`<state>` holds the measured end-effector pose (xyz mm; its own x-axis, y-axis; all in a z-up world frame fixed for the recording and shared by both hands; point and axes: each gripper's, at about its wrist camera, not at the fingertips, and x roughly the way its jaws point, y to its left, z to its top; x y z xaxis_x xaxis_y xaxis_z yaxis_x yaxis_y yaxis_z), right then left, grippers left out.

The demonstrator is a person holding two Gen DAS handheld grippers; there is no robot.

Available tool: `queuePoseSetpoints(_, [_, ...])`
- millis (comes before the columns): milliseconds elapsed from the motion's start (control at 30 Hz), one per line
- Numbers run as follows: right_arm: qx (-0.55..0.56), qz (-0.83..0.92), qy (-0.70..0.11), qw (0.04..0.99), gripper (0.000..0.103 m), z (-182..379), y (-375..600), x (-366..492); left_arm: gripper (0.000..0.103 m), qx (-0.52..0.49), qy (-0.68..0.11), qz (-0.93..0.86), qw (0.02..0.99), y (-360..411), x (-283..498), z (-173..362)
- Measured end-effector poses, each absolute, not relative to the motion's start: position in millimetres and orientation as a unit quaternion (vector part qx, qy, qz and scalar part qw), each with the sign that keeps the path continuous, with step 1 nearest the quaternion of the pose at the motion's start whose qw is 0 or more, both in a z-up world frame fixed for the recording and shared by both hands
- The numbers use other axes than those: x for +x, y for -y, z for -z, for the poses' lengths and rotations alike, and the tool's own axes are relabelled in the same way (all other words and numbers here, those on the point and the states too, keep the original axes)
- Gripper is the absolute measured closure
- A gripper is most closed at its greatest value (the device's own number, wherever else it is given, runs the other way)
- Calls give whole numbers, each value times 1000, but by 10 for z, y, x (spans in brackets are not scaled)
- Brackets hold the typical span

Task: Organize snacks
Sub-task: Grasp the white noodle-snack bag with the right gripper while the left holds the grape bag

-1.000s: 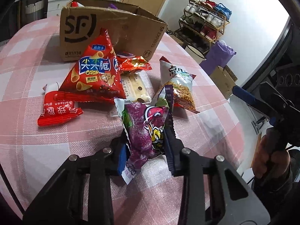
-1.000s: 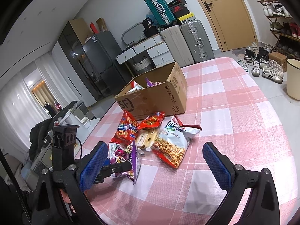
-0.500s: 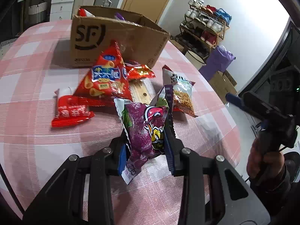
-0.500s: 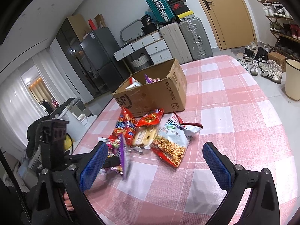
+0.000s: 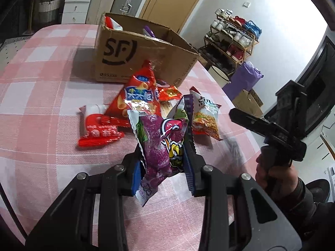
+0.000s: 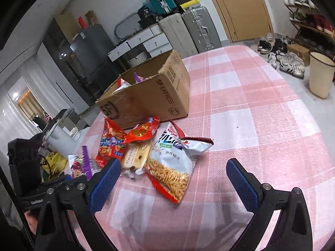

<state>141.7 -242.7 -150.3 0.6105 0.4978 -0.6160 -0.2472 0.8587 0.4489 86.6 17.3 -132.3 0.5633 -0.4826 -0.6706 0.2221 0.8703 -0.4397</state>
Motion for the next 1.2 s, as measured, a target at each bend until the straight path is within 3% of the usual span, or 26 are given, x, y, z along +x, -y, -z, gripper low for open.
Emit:
queuePoseSetpoints(533, [143,-184,-424,875,2,1684,2094,1815,72,-162,-438,159,870,-500,843,1304])
queuePoseSetpoints(633, [143,-176,-443,867,21,1778,2077,1899,72,-166,-438,156,870,-496,820,1290])
queuePoseSetpoints(900, [148,-186,-440,866,39,1835,2108,1916,72,-168,-437,153,870,-499,791,1279])
queuePoseSetpoints(1000, [144,-185,-437,869,56,1850,2131,1895,71,-167,-437,152,871,-489,784,1239])
queuePoseSetpoints(1200, [161,-194,-424,870,58,1820,2237,1803,71,-162,-425,147,878,-492,711,1088])
